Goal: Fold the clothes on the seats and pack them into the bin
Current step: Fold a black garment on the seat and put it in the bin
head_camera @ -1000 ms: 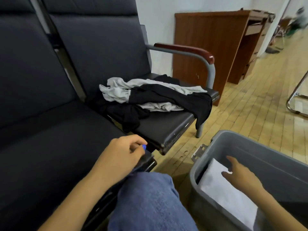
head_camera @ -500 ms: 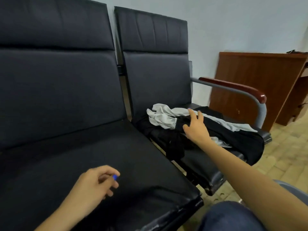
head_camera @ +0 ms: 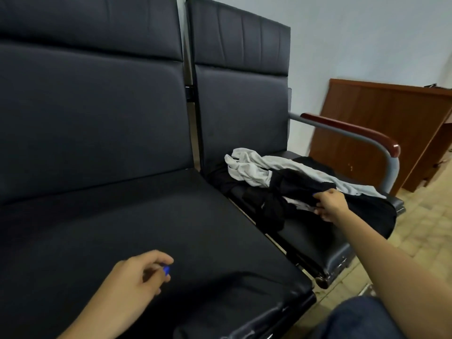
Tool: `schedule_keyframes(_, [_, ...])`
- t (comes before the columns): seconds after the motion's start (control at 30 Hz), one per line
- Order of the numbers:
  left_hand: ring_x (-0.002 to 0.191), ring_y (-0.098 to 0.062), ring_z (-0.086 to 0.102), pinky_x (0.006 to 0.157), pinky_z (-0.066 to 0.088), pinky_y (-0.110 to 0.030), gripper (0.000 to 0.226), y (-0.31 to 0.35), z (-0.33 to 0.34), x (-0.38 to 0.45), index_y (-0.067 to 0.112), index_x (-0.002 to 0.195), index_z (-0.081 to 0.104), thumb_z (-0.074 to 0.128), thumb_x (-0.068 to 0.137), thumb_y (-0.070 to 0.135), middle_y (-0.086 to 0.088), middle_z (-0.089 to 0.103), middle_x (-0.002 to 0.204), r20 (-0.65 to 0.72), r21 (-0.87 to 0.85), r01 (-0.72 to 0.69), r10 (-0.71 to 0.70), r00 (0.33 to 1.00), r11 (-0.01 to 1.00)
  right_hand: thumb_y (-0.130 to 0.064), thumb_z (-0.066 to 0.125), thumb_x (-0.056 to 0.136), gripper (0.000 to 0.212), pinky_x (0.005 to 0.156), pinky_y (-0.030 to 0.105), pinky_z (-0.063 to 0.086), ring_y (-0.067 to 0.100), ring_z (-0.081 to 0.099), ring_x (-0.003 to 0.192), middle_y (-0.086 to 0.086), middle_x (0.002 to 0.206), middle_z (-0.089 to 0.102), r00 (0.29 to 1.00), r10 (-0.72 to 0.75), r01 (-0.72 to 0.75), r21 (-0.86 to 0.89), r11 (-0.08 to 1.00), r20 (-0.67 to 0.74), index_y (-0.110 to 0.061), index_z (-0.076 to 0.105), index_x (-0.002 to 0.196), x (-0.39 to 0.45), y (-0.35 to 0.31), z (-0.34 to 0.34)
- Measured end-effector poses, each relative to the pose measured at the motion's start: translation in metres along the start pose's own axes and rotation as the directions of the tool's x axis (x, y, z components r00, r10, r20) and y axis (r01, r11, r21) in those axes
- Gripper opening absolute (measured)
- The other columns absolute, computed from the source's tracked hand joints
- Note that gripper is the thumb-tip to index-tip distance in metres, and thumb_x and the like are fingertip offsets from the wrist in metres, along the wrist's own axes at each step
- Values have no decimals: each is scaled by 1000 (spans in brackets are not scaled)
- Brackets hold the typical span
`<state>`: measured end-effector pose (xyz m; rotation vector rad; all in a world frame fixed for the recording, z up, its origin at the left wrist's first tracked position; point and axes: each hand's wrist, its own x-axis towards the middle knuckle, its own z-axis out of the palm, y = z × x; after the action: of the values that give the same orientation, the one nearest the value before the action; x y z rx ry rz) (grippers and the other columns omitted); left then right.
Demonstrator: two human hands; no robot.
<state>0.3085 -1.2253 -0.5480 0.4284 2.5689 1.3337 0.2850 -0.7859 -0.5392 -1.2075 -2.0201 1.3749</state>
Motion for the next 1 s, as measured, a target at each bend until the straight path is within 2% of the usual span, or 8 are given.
schedule_keyframes(0.07, [60, -5, 67, 68, 52, -22, 25, 0, 1, -1, 30, 85, 68, 59, 90, 7, 23, 70, 74, 20, 18, 4, -5, 1000, 1000, -14, 49, 96, 12, 43, 27, 48, 25, 60, 50, 9, 77, 55, 999, 26, -23, 162, 987, -19, -14, 45, 84, -2, -2, -4])
schedule_keyframes(0.17, [63, -5, 68, 69, 53, -22, 26, -3, 4, -2, 33, 84, 67, 59, 90, 9, 29, 68, 74, 52, 57, 12, -15, 999, 998, -13, 48, 94, 11, 70, 46, 55, 33, 63, 77, 7, 82, 55, 964, -22, 107, 314, 943, -264, -17, 45, 84, -7, -12, -7])
schedule_keyframes(0.3, [63, -4, 68, 68, 52, -21, 25, -4, 1, -1, 32, 84, 68, 59, 90, 9, 28, 68, 74, 69, 61, 21, -25, 997, 998, -6, 43, 94, 25, 68, 28, 35, 15, 42, 66, -7, 72, 37, 764, -226, 456, 258, 852, -604, -21, 33, 77, -45, -53, -14])
schedule_keyframes(0.43, [61, -8, 68, 62, 48, -20, 25, -5, -4, -2, 29, 85, 70, 60, 89, 6, 18, 71, 72, 33, 21, 46, -47, 998, 999, -3, 45, 84, 31, 62, 17, 32, -4, 34, 57, -9, 68, 33, 589, -497, 772, 261, 580, -637, -26, 30, 70, -103, -99, -12])
schedule_keyframes(0.53, [60, -11, 68, 62, 49, -22, 26, -6, -5, -3, 28, 85, 71, 59, 89, 5, 12, 72, 71, 26, 4, 61, -61, 998, 998, -5, 51, 76, 29, 65, 16, 31, -4, 34, 63, -12, 68, 35, 507, -708, 862, 260, 436, -492, -28, 33, 71, -143, -108, 13])
schedule_keyframes(0.63, [59, -14, 68, 61, 48, -24, 24, -6, -5, -3, 26, 84, 71, 60, 89, 5, 8, 73, 71, 34, -15, 64, -64, 997, 998, -5, 56, 73, 30, 64, 19, 33, 1, 36, 65, -15, 66, 40, 536, -824, 814, 370, 447, -184, -27, 35, 72, -177, -94, 49])
schedule_keyframes(0.83, [57, -17, 68, 62, 53, -31, 24, -5, -5, -5, 26, 85, 71, 60, 88, 4, 4, 73, 71, 13, -53, 64, -63, 998, 997, -15, 66, 83, 29, 58, 19, 36, 2, 41, 54, -9, 61, 48, 587, -662, 635, 243, 733, 465, -28, 42, 72, -205, -51, 98])
schedule_keyframes(1.0, [54, -14, 66, 55, 51, -23, 26, -11, -2, -3, 28, 86, 68, 61, 88, 3, 3, 73, 71, 10, -55, 73, -73, 997, 996, -24, 73, 81, 27, 58, 15, 37, 1, 48, 52, -11, 58, 51, 449, -579, 731, 93, 676, 680, -30, 49, 70, -225, -44, 104])
